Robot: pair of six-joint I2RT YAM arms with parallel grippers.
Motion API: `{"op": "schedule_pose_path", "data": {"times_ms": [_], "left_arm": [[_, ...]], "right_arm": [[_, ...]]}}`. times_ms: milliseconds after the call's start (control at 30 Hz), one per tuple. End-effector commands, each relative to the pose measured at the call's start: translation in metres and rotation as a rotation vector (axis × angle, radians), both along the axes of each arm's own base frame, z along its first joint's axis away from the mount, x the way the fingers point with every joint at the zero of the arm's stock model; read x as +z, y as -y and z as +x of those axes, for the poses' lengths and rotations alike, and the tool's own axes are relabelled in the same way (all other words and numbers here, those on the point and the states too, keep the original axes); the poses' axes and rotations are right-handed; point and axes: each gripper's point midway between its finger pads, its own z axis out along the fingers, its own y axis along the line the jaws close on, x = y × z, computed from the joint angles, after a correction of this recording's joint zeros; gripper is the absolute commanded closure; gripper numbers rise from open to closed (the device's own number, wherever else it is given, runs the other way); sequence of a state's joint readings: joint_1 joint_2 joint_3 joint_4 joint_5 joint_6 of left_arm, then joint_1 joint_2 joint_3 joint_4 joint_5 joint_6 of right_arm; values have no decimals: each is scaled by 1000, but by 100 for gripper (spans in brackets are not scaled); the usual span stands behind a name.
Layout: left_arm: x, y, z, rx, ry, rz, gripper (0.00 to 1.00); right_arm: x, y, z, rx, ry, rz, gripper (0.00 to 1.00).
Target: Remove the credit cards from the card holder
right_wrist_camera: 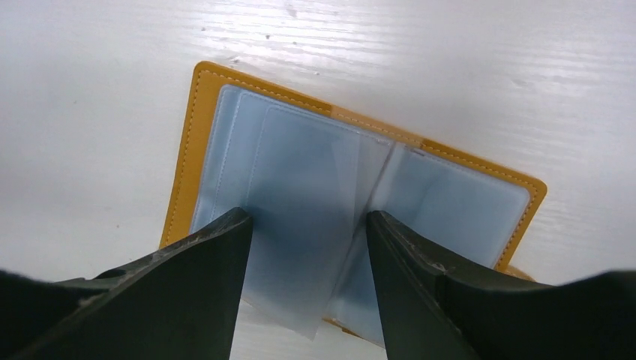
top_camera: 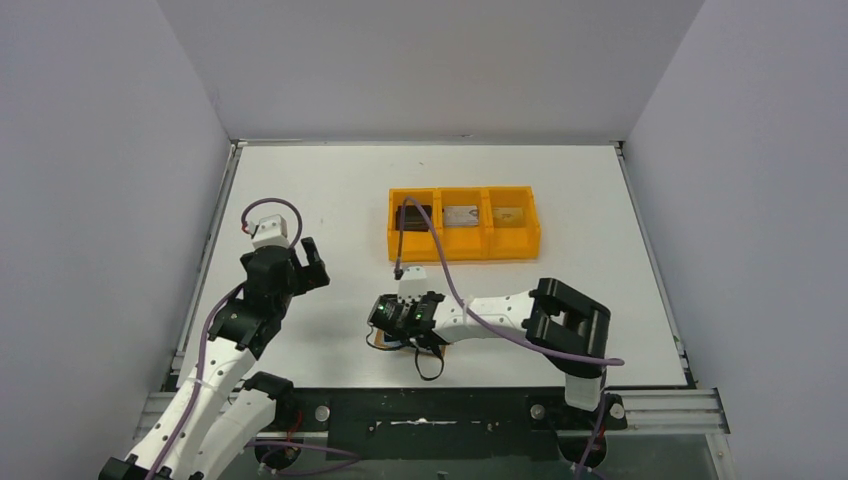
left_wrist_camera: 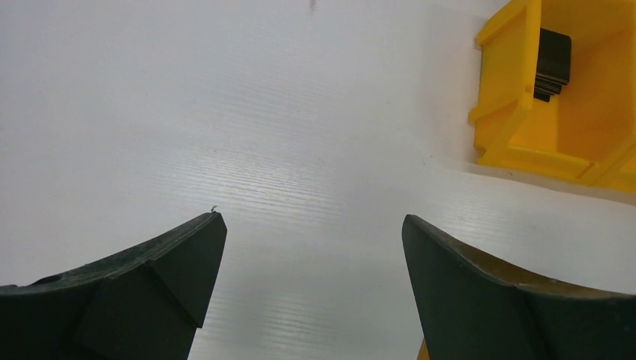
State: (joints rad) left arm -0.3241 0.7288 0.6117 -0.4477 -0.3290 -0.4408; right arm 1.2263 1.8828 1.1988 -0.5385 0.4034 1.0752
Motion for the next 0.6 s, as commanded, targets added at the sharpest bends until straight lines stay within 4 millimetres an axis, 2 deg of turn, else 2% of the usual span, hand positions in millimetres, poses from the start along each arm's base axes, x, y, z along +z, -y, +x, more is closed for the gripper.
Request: {"op": "schedule_pose_path", "data": {"times_ms": [0,133,400,567], "left_arm": [[18,-1,11,16,69,-18,10],[14,1,12,10,55,-18,10],[12,1,12,10,47,-20,10],[9,2,12,6,38,-22,10]], "right_arm": [[-24,52,-12,4,0,-106,44],[-17,55,-6,145,57,-93,46],[-7,64,6,393,74,-105,43],[6,75,21,403,101,-97,43]]}}
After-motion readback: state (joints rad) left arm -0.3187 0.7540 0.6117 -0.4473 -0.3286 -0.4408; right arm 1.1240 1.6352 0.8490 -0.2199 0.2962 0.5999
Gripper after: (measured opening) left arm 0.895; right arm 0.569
